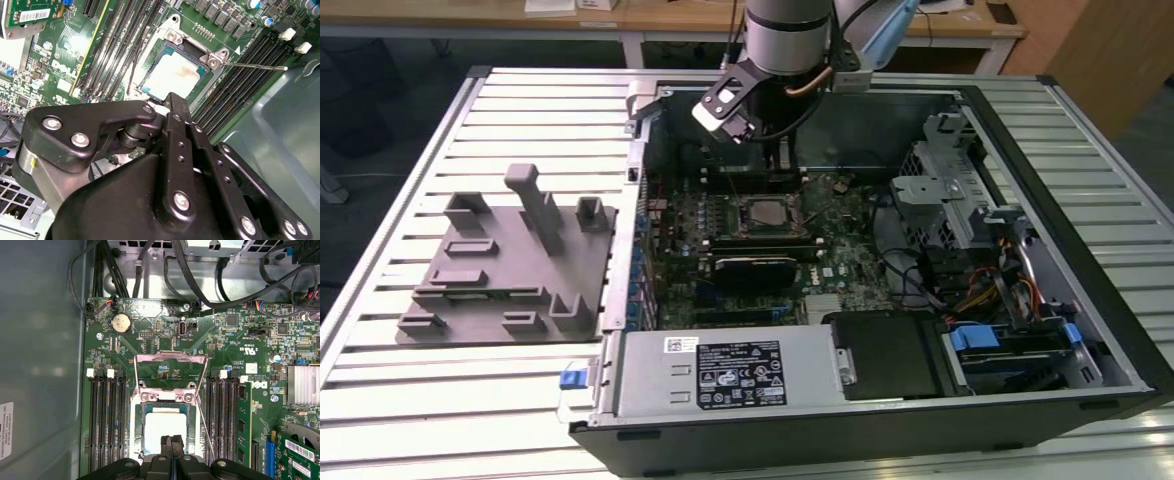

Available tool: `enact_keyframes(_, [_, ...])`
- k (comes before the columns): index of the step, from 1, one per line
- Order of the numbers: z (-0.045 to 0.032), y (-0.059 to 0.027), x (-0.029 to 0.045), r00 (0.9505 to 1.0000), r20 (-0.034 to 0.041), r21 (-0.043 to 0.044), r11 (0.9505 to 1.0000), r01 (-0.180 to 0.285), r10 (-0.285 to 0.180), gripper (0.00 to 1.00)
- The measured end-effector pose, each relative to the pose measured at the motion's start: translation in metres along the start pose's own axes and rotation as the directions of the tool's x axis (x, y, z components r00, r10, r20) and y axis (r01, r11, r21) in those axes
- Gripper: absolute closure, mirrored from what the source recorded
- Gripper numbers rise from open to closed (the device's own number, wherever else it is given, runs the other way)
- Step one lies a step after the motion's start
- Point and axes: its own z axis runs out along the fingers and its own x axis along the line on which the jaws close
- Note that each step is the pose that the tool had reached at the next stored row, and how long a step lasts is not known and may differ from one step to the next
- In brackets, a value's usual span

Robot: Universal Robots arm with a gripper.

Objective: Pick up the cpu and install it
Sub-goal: 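Close the cpu cover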

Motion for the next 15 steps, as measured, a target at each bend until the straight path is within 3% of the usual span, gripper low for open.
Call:
enact_keyframes(8, [0.0000,0.0013,0.0000,1.0000,0.0001,0.0001,1.0000,0.000,0.000,0.89])
enact_keyframes(15, [0.0006,0.0168,-0.0001,1.0000,0.0000,0.0001,1.0000,0.000,0.000,0.89])
